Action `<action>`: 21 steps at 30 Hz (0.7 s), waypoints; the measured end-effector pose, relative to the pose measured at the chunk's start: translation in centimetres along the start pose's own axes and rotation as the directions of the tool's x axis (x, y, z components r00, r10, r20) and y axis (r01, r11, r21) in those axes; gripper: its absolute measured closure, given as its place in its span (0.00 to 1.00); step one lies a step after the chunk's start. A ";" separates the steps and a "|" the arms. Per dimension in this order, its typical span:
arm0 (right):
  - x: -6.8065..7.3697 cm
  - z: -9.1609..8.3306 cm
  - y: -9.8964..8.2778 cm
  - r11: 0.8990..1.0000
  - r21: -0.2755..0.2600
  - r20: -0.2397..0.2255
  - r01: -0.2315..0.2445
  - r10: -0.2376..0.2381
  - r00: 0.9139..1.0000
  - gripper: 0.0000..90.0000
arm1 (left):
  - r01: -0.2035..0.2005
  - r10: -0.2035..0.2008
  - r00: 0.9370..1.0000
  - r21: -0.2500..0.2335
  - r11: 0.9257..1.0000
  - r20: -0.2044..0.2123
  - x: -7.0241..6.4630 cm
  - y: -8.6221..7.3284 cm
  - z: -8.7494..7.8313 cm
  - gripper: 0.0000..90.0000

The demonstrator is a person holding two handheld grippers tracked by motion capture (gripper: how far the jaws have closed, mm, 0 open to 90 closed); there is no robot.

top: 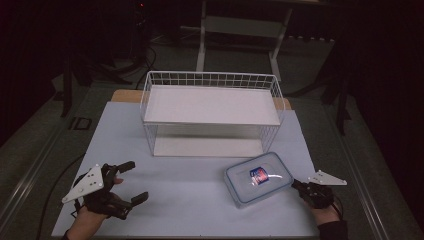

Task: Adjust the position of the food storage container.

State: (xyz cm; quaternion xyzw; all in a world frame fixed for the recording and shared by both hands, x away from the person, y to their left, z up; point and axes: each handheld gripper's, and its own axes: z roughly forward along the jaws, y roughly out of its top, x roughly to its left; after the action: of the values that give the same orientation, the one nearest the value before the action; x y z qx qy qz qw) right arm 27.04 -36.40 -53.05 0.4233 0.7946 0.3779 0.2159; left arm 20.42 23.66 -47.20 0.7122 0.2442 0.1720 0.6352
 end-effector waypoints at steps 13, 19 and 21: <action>2.3 0.0 -0.2 1.000 0.007 -0.059 0.010 -0.009 0.998 1.00 | 0.001 -0.001 1.000 0.002 1.000 0.006 -0.1 0.0 0.1 0.00; 3.4 0.0 0.0 1.000 0.001 -0.102 0.025 -0.025 0.995 1.00 | 0.001 -0.001 1.000 0.008 1.000 0.009 -0.1 0.0 0.3 0.00; 3.8 0.0 0.3 0.999 -0.002 -0.120 0.036 -0.036 0.992 1.00 | 0.002 -0.002 1.000 0.009 1.000 0.010 -0.2 0.0 0.3 0.00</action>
State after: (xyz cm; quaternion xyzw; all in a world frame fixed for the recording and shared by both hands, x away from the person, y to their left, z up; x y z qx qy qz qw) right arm 25.08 -33.08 -52.96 0.3855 0.8136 0.3987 0.1744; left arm 20.45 23.28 -47.26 0.7158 0.2425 0.1664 0.6334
